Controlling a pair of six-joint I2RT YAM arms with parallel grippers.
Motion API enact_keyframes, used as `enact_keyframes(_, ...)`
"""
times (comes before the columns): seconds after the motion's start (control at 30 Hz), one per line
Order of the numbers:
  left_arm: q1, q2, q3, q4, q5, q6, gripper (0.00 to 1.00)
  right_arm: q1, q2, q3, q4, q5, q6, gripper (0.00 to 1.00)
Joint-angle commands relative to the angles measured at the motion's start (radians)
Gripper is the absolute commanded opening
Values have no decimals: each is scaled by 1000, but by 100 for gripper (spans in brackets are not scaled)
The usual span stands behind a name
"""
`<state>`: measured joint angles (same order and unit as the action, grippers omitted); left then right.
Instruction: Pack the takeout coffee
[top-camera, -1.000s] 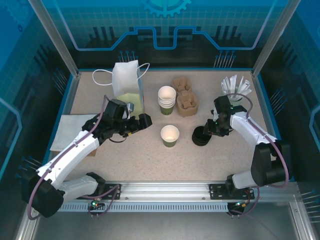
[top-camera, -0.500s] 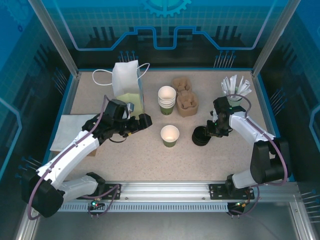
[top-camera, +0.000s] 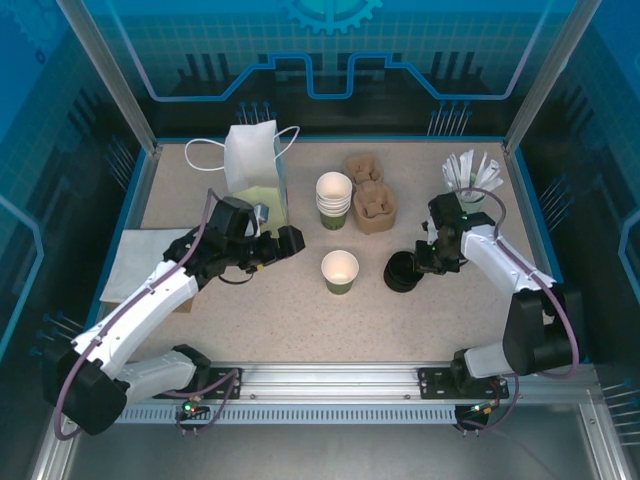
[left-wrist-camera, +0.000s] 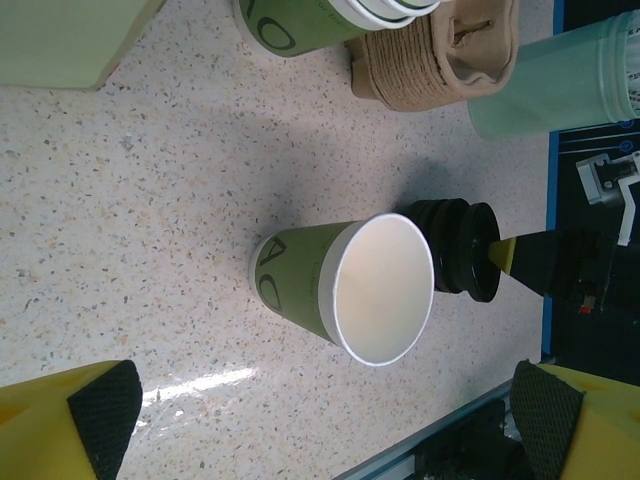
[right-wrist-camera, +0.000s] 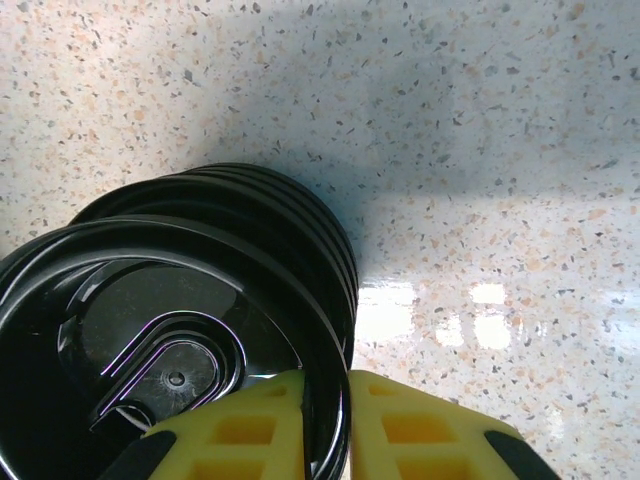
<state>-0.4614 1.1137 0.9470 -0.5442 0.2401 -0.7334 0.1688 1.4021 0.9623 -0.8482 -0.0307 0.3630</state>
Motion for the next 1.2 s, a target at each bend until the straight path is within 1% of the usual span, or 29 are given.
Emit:
enact_keyframes(0.0,-11,-14,39,2,28,18,99,-12,-59,43,-33,9,-21,17)
enact_keyframes(0.13,-21,-20,54,59,104,9,99,-5,-146,55,-2,-19,-28,17)
enact_keyframes(0.3,-72,41,120,169,232,-43,99,32,-276,59,109,-77,1,16)
enact_keyframes(0.4,-129,95,182,213,241,-55,99,75,-339,54,197,-87,25,16)
enact_keyframes(0.53,-184,181,252,263,256,-62,99,133,-386,59,283,-108,38,16)
enact_keyframes(0.7,-223,272,302,348,289,-95,99,194,-396,86,313,-150,31,16)
enact_keyframes(0.83,-244,319,342,345,291,-88,98,210,-391,99,313,-190,39,16)
enact_keyframes(0.97,-251,341,366,319,273,-72,93,212,-387,95,325,-240,49,16)
enact_keyframes(1.17,-259,348,384,300,246,-54,79,217,-370,95,323,-287,47,16)
